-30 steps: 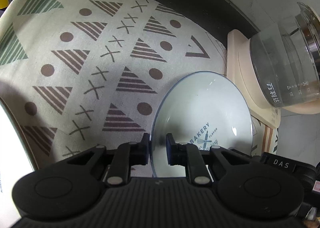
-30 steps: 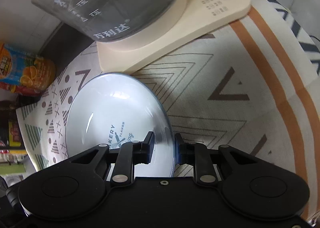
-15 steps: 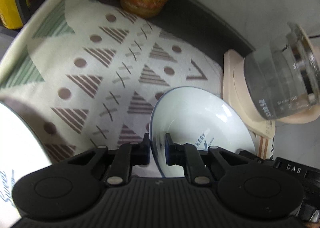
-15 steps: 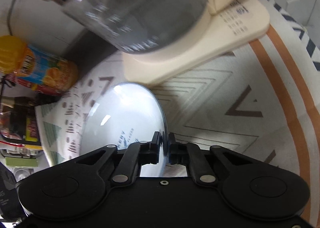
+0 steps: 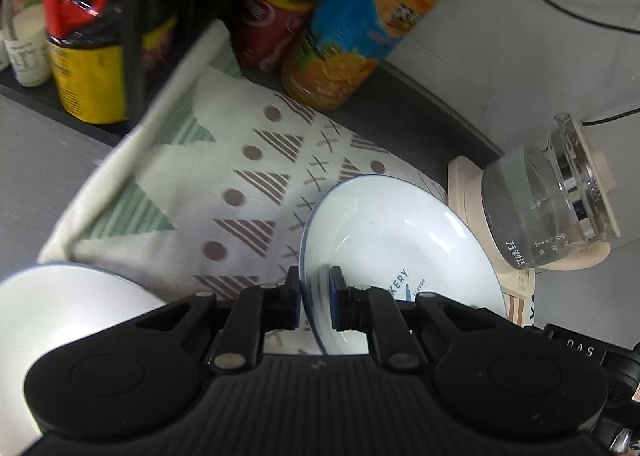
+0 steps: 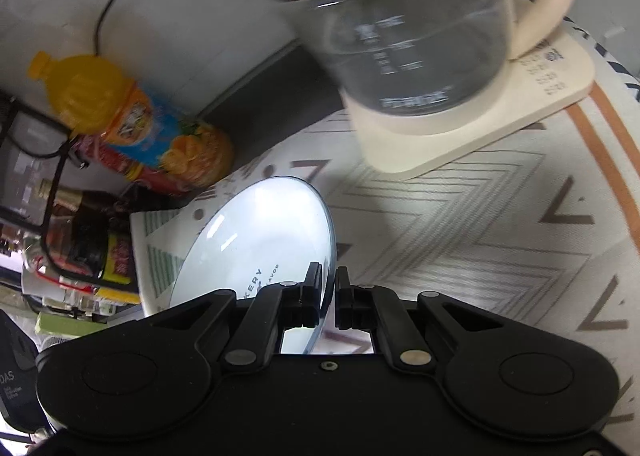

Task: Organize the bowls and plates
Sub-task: 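Lift the 'BAKERY' plate with both tools and carry it to the plate stack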

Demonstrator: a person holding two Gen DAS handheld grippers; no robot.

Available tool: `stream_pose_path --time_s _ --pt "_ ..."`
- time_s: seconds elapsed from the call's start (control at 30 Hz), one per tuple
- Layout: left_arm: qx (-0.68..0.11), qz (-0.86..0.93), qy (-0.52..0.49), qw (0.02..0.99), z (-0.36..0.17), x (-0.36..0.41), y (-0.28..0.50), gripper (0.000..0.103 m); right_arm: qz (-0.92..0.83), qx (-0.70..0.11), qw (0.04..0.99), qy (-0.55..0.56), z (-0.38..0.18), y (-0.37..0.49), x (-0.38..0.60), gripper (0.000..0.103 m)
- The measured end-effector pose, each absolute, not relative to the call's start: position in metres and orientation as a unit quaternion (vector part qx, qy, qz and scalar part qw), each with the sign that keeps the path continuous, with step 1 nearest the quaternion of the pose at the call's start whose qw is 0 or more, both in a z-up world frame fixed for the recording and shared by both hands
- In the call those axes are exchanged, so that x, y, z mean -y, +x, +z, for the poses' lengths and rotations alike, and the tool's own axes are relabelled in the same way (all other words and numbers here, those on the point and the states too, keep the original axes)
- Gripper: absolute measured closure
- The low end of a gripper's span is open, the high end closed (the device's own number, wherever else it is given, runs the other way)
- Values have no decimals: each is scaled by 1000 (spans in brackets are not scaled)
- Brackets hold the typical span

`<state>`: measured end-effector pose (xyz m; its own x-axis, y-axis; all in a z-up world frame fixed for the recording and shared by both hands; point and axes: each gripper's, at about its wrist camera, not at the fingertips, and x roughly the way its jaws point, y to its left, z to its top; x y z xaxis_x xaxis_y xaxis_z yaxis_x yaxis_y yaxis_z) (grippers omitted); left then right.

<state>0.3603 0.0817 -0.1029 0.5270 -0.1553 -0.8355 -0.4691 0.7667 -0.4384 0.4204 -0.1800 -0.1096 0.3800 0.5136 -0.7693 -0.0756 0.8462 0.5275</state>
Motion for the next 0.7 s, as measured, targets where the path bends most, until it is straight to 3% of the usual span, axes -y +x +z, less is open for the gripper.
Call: stream_pose_path --time_s 0.7 --pt "-459 85 -326 822 -84 -139 291 91 191 -494 825 198 -91 351 116 97"
